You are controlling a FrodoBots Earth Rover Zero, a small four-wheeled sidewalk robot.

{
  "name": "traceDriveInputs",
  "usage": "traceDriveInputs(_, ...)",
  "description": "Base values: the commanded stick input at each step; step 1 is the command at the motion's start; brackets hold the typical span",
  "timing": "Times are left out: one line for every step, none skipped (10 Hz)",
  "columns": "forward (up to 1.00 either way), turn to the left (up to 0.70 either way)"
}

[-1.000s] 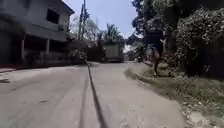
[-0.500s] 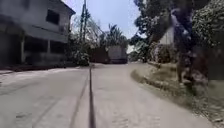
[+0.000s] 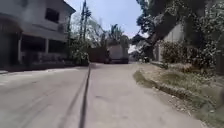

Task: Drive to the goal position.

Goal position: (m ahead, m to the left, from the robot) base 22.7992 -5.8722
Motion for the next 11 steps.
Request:
traceDriveInputs(1.00,0.00)
traceDriveInputs(1.00,0.00)
traceDriveInputs(1.00,0.00)
traceDriveInputs(1.00,0.00)
traceDriveInputs(1.00,0.00)
traceDriveInputs(1.00,0.00)
traceDriveInputs(1.00,0.00)
traceDriveInputs(1.00,-0.12)
traceDriveInputs(1.00,-0.40)
traceDriveInputs(1.00,-0.40)
traceDriveInputs(1.00,-0.40)
